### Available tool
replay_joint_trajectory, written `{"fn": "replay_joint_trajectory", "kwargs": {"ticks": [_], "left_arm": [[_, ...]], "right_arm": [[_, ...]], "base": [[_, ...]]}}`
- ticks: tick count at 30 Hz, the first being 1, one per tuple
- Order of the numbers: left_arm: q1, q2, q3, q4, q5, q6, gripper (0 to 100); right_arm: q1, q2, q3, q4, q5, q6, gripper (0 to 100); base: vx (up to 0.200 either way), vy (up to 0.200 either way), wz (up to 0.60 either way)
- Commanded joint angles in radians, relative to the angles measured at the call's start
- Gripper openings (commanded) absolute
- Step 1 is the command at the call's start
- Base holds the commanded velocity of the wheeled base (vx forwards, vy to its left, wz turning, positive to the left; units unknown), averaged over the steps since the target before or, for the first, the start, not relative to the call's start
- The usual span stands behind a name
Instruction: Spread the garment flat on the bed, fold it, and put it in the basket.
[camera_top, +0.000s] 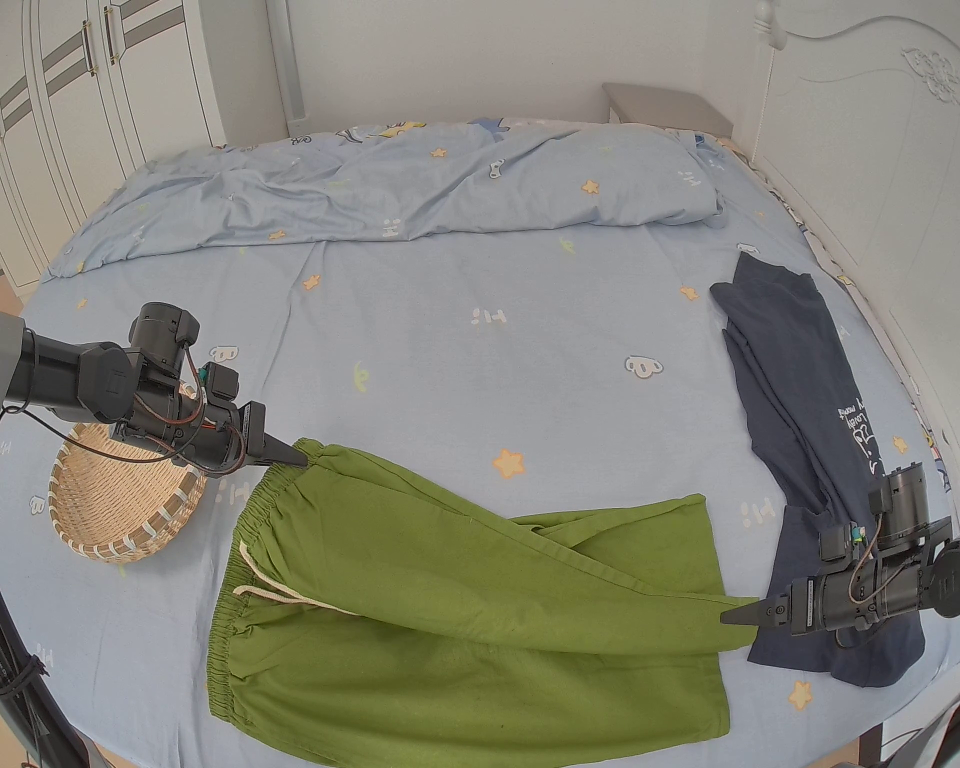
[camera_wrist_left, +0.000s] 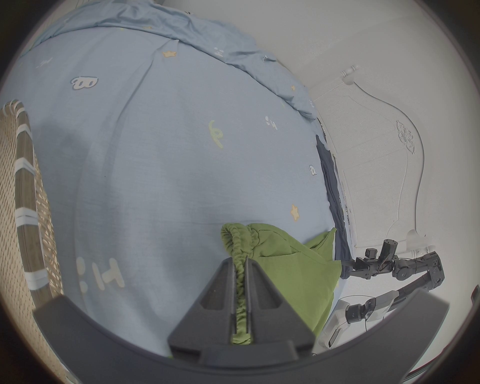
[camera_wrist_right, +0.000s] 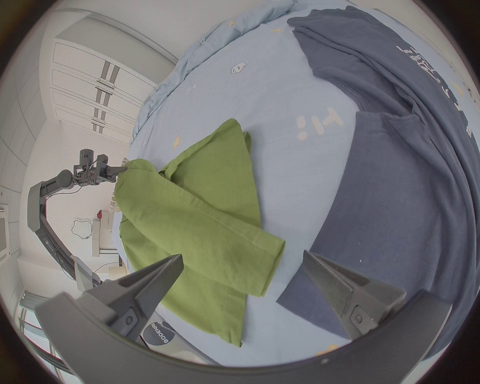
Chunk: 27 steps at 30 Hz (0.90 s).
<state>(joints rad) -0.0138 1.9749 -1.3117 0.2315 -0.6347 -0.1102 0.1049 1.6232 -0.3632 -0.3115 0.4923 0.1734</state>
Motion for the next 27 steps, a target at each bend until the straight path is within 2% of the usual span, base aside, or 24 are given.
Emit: {"fn": "replay_joint_trajectory", "kwargs": {"ticks": [1, 3, 4, 8, 15, 16, 27], "left_arm": [[0.0, 0.002, 0.0, 0.0, 0.0, 0.0, 0], [0.0, 0.002, 0.0, 0.0, 0.0, 0.0, 0], [0.0, 0.004, -0.001, 0.0, 0.0, 0.0, 0], [0.0, 0.002, -0.001, 0.0, 0.0, 0.0, 0], [-0.002, 0.002, -0.003, 0.0, 0.0, 0.0, 0], [-0.002, 0.002, -0.003, 0.0, 0.0, 0.0, 0], [0.0, 0.004, -0.003, 0.0, 0.001, 0.0, 0]], "right_arm": [[-0.002, 0.07, 0.018, -0.064, 0.0, 0.008, 100], [-0.002, 0.073, 0.021, -0.074, 0.0, 0.008, 100], [-0.002, 0.101, 0.046, -0.15, 0.0, 0.008, 100], [-0.011, 0.142, 0.079, -0.253, 0.017, 0.012, 100], [-0.007, 0.159, 0.099, -0.345, 0.022, 0.063, 100], [-0.007, 0.159, 0.099, -0.347, 0.022, 0.066, 0], [-0.016, 0.15, 0.098, -0.351, 0.02, 0.072, 0]], "base": [[0.0, 0.0, 0.0], [0.0, 0.0, 0.0], [0.0, 0.0, 0.0], [0.0, 0.0, 0.0], [0.0, 0.0, 0.0], [0.0, 0.0, 0.0], [0.0, 0.0, 0.0]]}}
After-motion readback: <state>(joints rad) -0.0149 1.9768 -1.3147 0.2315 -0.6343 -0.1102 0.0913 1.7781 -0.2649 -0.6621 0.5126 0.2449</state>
